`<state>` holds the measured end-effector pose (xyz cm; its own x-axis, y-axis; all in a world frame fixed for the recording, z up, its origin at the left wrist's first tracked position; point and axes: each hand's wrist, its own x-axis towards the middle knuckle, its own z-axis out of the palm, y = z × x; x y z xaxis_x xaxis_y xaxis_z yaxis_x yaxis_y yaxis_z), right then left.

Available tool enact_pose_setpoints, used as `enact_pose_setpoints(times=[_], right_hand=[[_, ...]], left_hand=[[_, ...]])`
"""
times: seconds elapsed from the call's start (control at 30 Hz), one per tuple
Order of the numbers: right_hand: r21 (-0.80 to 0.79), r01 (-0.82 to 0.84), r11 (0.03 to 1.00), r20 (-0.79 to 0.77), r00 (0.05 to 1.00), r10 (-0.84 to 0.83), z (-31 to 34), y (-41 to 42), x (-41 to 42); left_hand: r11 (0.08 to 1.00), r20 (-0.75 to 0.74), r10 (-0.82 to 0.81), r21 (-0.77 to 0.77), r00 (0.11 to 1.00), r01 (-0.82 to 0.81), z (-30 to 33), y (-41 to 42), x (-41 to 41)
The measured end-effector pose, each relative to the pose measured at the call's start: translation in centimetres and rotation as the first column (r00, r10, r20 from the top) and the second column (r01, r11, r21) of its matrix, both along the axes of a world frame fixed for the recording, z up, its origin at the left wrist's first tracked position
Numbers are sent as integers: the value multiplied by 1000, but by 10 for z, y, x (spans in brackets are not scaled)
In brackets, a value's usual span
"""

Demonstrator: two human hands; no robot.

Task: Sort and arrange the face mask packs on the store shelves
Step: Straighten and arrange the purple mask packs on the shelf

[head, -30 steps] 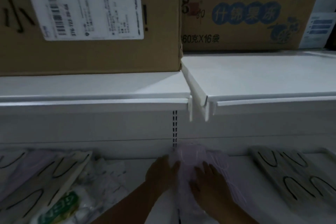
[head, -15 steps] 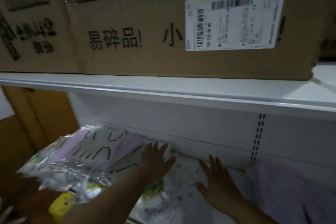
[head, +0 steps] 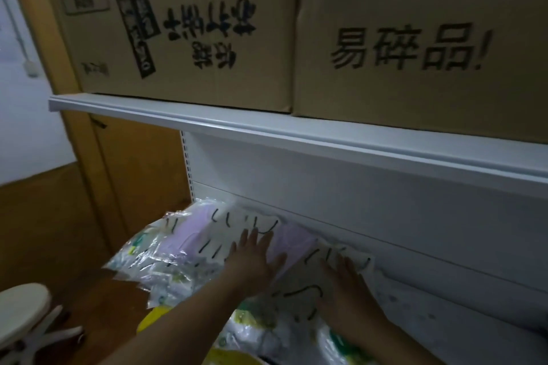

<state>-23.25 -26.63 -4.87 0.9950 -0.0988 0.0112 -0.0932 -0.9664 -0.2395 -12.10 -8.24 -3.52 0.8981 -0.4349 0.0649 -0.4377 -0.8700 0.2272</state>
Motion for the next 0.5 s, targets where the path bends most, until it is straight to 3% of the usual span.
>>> enact_pose_setpoints(times=[0.13,0.3,0.5], right_hand=[[4,-17,1000,30,999,17,-1,40,38],[-26,5,1000,-85,996,-7,-8,82,81],[108,46,993,-93,995,-36,-14,112,118]], left_hand=[[1000,1,-12,-19,1000,12,-4,39,34],[1000,1,-10,-18,1000,10,-10,81,68],[996,-41,-1,-87,999,-3,-14,112,87]])
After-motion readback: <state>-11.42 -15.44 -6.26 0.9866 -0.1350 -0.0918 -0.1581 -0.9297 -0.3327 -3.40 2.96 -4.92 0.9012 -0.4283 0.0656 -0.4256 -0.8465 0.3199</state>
